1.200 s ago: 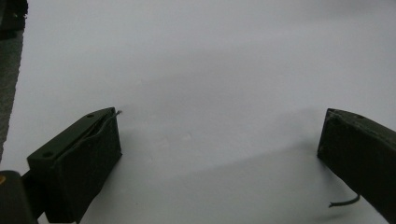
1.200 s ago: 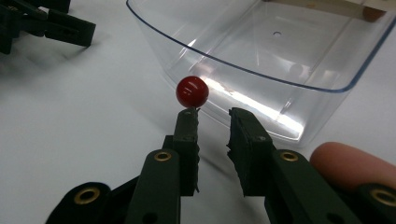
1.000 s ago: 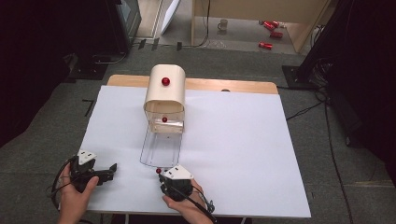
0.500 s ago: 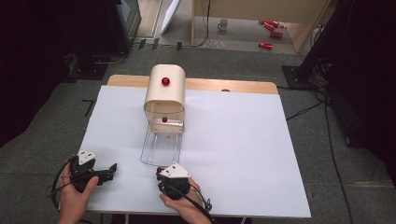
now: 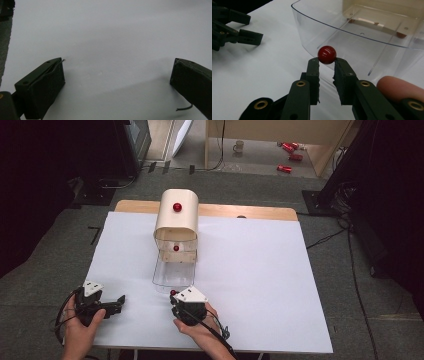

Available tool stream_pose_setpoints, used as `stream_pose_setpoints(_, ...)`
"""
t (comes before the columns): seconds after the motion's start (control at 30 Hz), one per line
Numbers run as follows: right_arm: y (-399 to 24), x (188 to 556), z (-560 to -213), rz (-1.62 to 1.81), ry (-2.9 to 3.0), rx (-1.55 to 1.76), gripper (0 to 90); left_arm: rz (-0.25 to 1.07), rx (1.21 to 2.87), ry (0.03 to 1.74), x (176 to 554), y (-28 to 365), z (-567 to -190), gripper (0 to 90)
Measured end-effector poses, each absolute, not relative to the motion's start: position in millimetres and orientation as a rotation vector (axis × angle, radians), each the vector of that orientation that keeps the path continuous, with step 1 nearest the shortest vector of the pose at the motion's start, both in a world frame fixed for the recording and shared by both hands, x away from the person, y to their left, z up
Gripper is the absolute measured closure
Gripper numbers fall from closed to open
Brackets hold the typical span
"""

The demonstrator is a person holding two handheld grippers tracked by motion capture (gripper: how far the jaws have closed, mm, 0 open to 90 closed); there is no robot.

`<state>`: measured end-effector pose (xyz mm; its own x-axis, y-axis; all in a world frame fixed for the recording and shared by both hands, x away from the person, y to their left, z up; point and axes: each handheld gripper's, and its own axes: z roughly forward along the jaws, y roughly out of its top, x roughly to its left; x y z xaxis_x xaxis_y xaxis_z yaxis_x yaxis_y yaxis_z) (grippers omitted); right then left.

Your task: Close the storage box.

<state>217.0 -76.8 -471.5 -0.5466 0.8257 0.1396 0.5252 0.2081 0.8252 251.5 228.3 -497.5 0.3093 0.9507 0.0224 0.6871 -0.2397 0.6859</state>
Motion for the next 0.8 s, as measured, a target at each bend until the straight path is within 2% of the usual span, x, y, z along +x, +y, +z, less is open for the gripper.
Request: stream_pose_setpoints(0.8, -77.4, 263.0, -464.1, 1.235, 2.1, 1.314, 74.4, 0.6, 2.009, 1.446, 251.4, 228.3, -497.5, 0.0)
